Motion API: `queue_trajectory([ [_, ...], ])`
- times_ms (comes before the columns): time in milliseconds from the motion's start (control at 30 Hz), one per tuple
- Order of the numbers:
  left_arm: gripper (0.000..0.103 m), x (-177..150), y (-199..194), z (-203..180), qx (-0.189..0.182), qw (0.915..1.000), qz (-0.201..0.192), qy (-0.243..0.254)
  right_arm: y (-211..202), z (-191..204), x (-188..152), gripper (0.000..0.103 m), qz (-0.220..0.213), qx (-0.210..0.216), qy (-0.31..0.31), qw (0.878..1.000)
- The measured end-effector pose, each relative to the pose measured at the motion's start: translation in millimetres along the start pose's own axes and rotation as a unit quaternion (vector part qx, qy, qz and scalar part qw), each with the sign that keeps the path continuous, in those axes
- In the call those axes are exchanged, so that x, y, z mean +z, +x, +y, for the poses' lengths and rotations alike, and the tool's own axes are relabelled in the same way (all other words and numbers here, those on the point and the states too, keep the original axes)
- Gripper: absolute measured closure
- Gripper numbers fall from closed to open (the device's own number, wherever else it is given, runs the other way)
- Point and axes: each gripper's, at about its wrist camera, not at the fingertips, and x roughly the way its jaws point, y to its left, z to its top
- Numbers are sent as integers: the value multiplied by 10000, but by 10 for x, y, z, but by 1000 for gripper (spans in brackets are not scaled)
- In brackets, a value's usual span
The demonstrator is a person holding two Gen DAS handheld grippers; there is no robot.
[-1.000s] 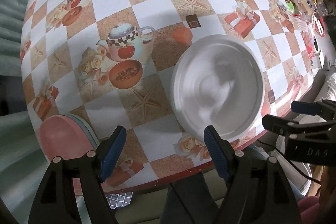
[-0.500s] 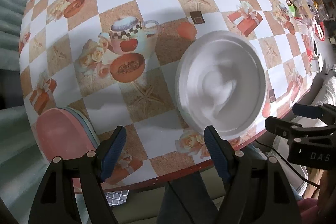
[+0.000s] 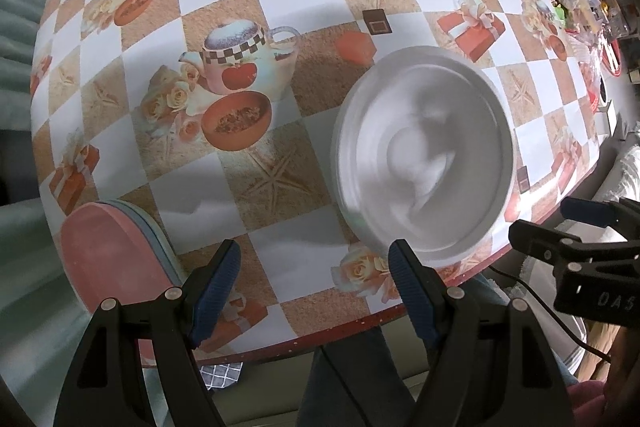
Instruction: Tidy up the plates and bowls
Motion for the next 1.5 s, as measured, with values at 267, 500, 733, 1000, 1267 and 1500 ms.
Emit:
queue_trajectory([
  [267, 24, 16, 8, -1, 55, 9999, -68, -117, -25, -12, 113, 18, 3, 8, 8, 10000],
  [500, 24, 123, 64, -20, 60, 9994, -169, -279, -7, 15, 300, 18, -137, -33, 79, 9999],
  [733, 24, 242, 220, -39, 167, 9990, -118, -385, 123, 40, 514, 18, -125, 21, 100, 9999],
  [1000, 24, 305, 418, -102, 223, 9985, -141, -489, 296, 25, 734, 18, -7, 97, 92, 9999],
  [1267, 21, 478, 554, -91, 82, 9984, -212, -509, 452, 82, 873, 1, 66, 13, 32, 10000],
  [1500, 12, 515, 661, -201, 100, 9984, -186, -517, 513, 111, 914, 0, 69, -30, -8, 10000],
])
